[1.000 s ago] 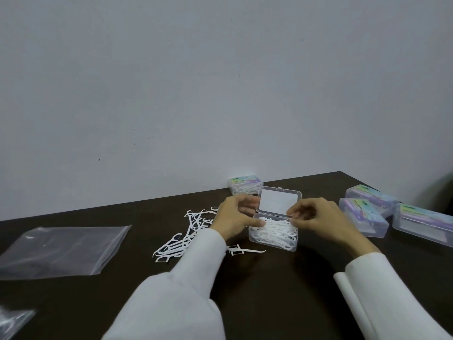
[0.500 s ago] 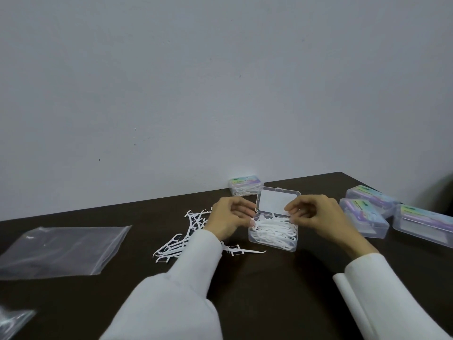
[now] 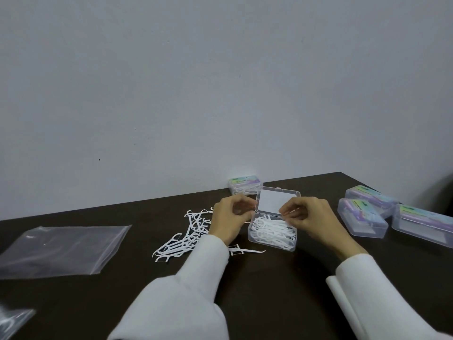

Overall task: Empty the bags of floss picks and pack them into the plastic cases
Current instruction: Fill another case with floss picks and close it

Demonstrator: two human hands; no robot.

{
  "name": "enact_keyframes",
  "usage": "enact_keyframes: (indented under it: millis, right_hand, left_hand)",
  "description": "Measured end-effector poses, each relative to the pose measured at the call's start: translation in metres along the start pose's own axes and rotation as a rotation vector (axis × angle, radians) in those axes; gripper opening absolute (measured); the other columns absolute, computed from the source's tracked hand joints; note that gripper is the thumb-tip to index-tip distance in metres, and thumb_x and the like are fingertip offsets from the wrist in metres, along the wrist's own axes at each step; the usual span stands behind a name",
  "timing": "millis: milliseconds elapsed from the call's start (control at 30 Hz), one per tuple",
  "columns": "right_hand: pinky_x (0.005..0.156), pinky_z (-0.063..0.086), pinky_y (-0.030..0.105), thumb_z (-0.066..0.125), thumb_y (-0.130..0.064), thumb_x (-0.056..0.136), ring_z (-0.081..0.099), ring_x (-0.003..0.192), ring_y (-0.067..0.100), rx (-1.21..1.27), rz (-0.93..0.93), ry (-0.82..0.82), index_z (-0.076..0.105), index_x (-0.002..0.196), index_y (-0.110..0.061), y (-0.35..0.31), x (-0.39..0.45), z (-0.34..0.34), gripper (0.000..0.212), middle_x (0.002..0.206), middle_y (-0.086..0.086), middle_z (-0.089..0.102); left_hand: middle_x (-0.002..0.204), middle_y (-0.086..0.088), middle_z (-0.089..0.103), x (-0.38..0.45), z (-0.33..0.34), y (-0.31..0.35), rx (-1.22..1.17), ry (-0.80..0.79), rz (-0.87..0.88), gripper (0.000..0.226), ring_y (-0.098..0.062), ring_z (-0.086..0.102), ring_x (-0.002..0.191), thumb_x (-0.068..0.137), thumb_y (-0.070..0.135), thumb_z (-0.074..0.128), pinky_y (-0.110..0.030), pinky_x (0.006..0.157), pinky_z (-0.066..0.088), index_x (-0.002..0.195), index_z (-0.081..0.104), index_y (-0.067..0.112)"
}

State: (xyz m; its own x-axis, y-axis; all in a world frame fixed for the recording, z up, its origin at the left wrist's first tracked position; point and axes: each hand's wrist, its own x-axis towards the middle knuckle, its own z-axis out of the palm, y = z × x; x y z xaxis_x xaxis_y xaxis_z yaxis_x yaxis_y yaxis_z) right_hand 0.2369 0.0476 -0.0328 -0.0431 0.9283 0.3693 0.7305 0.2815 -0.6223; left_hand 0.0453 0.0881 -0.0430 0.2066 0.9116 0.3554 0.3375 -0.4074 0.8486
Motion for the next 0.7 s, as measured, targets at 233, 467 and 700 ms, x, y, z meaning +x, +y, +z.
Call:
enact_keyframes:
  millis: [233,467,700]
  right_hand:
    - [0.073,0.056,0.02,0.07,-0.006,0.079,0.064,0.075,0.004,-0.138,-0.04,-0.046,0.065,0.077,-0.032,0.001,0.0,0.002,0.026,0.081,-0.016,0.064]
    - [0.071,0.053,0.013,0.07,-0.008,0.079,0.063,0.075,0.001,-0.095,-0.069,-0.057,0.065,0.079,-0.031,0.0,0.0,0.003,0.024,0.081,-0.016,0.064]
    - [0.072,0.044,0.009,0.063,-0.007,0.085,0.056,0.077,-0.001,-0.089,-0.063,0.021,0.064,0.083,-0.026,-0.003,0.001,0.007,0.019,0.088,-0.011,0.061]
  left_hand:
    - [0.101,0.008,0.071,-0.001,0.005,-0.005,0.279,-0.071,0.087,0.017,-0.004,0.06,0.098,0.085,0.011,0.066,-0.018,0.085,0.046,0.091,0.075,0.024]
    - [0.109,0.006,0.067,-0.003,0.004,-0.006,0.359,-0.076,0.079,0.022,-0.009,0.057,0.104,0.087,0.016,0.062,-0.033,0.094,0.048,0.099,0.072,0.031]
    - [0.098,0.015,0.062,-0.013,-0.019,-0.001,0.252,-0.035,0.041,0.024,0.006,0.051,0.091,0.091,0.007,0.055,-0.008,0.086,0.042,0.102,0.069,0.024]
